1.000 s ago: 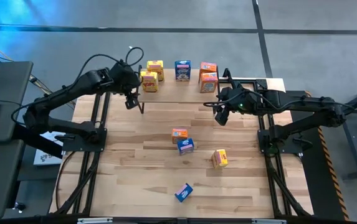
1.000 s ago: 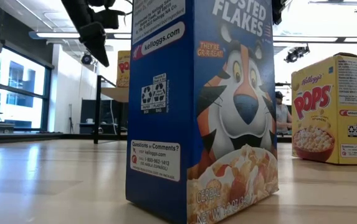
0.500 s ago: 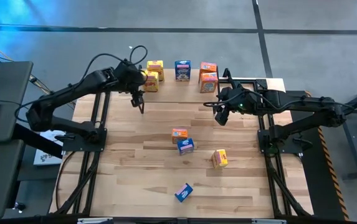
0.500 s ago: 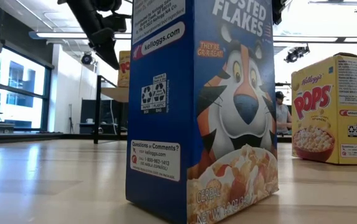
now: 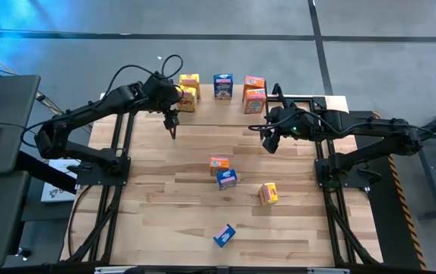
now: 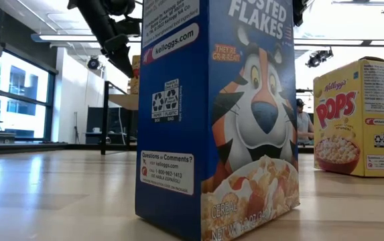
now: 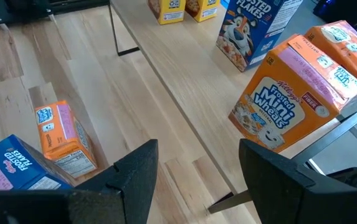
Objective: Stack cereal on shelf
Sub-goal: Put the left yellow cereal box on the shelf aligned with the other yellow cereal box
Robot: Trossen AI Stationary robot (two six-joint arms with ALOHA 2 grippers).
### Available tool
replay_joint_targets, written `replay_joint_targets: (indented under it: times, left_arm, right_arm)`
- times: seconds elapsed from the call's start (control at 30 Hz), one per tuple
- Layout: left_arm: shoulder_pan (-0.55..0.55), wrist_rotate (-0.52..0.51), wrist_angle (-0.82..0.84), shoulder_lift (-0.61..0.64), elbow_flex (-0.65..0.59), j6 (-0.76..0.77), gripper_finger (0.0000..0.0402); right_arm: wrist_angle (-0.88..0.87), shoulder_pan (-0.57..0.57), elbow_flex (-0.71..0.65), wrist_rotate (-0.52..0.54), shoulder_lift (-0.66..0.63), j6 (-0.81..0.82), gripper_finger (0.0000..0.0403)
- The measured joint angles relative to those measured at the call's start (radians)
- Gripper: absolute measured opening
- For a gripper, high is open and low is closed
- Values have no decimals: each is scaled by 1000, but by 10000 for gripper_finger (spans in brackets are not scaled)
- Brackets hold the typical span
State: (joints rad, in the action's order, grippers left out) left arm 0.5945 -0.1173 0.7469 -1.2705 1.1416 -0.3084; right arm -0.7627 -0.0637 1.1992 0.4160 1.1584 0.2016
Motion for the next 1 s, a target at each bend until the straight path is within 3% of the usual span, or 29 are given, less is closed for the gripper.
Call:
replay_joint_targets:
  times: [1.0]
  left_arm:
    - [-1, 39, 0, 0, 0, 0, 221]
  right_arm:
    - [0, 0, 0, 0, 0, 0, 217]
